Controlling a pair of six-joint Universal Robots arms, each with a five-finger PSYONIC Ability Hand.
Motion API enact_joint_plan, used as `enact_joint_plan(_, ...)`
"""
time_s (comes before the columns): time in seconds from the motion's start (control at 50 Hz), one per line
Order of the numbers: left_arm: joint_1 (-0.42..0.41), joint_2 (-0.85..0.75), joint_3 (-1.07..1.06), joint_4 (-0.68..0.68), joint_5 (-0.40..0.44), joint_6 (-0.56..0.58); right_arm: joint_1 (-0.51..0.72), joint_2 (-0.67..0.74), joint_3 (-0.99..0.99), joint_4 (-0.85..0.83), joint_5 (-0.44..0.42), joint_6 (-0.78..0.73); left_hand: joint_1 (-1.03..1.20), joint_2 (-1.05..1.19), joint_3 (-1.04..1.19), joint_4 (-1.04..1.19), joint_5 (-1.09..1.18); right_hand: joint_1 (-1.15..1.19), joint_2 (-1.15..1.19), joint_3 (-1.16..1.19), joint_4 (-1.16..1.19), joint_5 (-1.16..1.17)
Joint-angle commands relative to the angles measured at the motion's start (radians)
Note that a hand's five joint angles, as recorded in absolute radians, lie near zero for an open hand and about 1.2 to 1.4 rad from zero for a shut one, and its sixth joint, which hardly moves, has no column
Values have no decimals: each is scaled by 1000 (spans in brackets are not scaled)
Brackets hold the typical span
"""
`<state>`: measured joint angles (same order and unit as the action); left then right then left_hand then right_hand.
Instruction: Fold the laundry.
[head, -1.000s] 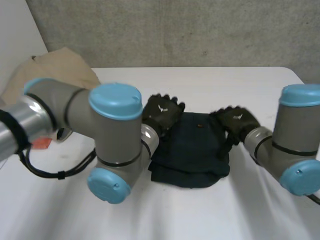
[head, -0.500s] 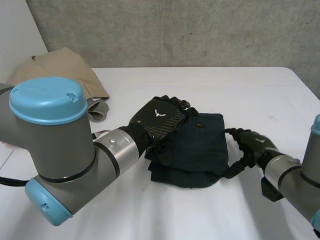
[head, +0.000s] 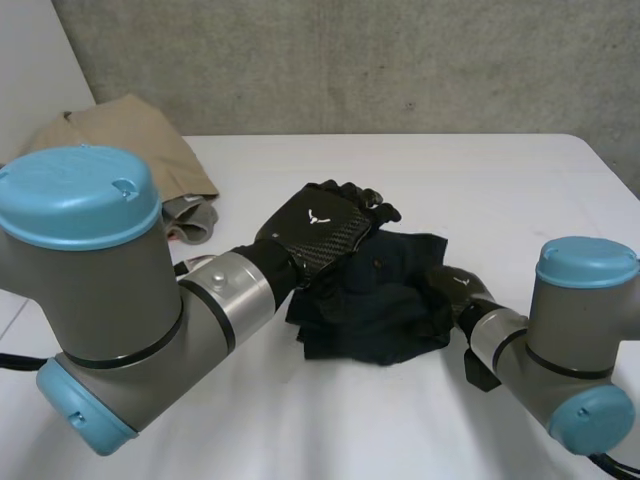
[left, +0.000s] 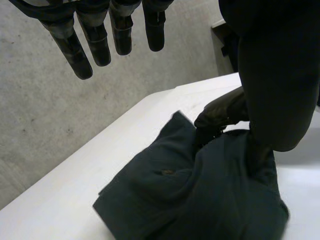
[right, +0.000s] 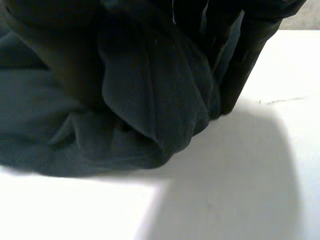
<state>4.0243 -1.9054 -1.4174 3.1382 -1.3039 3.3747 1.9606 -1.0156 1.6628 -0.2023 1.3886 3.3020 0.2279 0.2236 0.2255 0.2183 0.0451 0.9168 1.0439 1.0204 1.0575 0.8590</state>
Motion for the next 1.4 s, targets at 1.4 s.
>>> enact_joint_plan(1.4,-91,-20,140,17,104,-118,-505,303,-788,-78,262,-728,9,13,11,19,17,-742,-869,-846,-883,-859)
